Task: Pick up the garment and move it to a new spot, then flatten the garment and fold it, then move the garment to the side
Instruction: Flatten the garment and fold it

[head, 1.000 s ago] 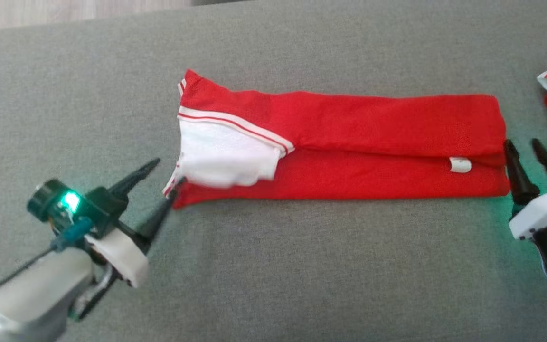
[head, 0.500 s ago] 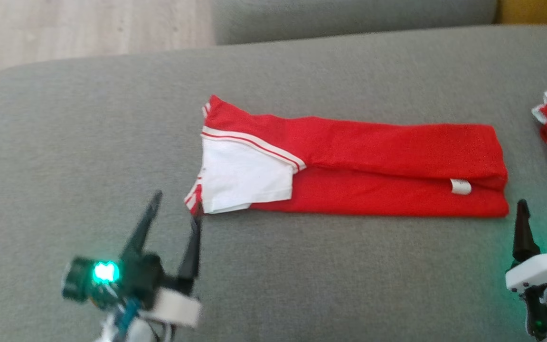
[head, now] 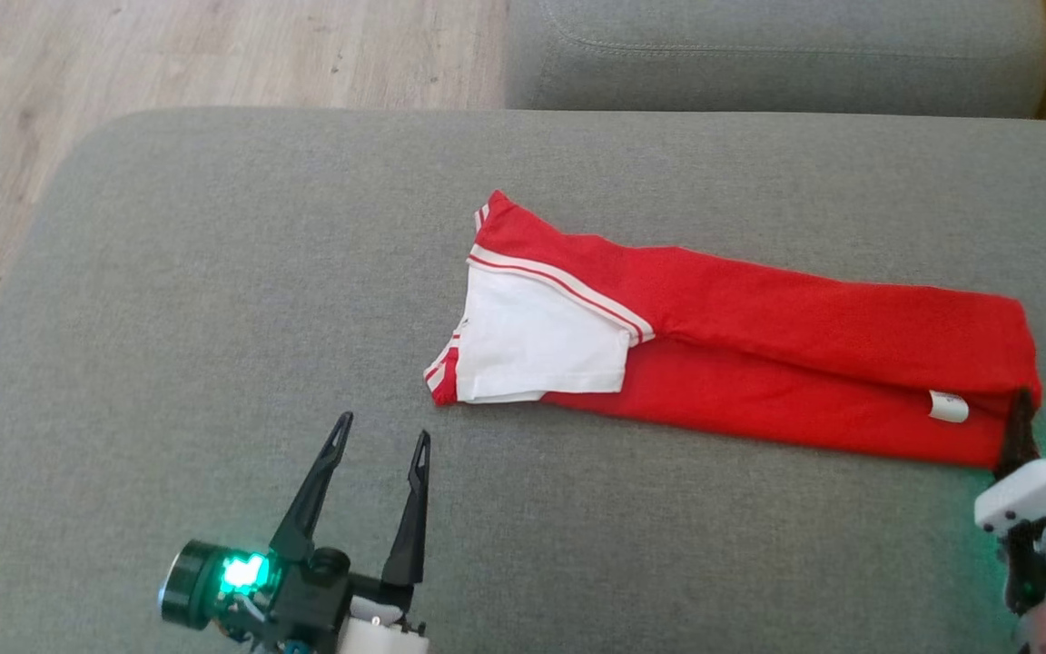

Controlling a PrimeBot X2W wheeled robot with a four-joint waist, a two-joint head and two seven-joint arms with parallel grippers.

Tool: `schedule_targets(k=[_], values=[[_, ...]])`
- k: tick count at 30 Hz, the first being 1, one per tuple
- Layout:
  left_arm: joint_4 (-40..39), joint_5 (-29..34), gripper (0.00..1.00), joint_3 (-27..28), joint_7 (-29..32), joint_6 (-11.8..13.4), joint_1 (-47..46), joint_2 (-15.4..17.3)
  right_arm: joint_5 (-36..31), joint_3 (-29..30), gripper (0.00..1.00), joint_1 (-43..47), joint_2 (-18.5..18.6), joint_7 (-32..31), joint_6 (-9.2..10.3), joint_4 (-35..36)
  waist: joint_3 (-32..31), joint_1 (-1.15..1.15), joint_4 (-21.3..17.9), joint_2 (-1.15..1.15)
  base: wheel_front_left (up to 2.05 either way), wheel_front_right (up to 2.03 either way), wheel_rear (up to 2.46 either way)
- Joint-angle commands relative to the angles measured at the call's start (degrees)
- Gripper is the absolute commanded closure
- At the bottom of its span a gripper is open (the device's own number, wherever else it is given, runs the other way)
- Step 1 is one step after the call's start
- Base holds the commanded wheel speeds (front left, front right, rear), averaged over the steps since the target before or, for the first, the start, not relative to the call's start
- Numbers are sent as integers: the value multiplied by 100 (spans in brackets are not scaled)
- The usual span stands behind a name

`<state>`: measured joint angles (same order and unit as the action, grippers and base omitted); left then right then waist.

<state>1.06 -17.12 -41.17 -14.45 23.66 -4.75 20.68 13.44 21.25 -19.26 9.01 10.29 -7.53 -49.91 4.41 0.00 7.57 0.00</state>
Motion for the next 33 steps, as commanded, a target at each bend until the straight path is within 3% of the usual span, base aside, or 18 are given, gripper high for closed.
schedule_targets(k=[1,5,6,7,8,9,12,14,15,24,33], values=[[-158,118,0,315,-54,-37,-128,-17,-120,-8,0,-156,77,-58,4,-62,15,0,36,0,0,0,0],[-132,299,0,475,-54,-194,-62,-135,-290,289,0,-308,100,-254,4,-602,15,0,75,0,0,0,0],[-126,336,0,514,-54,-228,-44,-161,-313,339,5,-350,99,-291,4,-713,8,0,77,0,0,0,0],[-122,368,0,554,-54,-261,-24,-185,-353,353,24,-386,84,-325,4,-803,-1,0,75,0,0,0,0],[-119,403,0,594,-54,-292,-5,-203,-364,366,58,-429,64,-341,4,-868,-5,0,70,0,0,0,0],[-117,447,0,633,-54,-318,10,-217,-357,395,63,-471,57,-328,4,-917,-8,0,60,0,0,0,0],[-106,549,0,738,-54,-398,57,-267,-401,441,49,-577,99,-235,4,-1021,-21,0,26,0,0,0,0],[-98,602,0,789,-54,-462,81,-312,-444,519,8,-617,157,-133,4,-1061,-43,0,9,0,0,0,0],[-93,626,0,811,-54,-493,95,-336,-472,572,0,-633,203,-60,4,-1068,-56,0,0,0,0,0,0],[-48,779,0,985,-54,-695,208,-510,-723,746,0,-905,216,266,4,-978,-98,0,-54,0,0,0,0],[-35,946,0,1152,-54,-932,129,-665,-845,811,0,-1023,104,-107,4,-1619,94,0,64,0,0,0,0]])
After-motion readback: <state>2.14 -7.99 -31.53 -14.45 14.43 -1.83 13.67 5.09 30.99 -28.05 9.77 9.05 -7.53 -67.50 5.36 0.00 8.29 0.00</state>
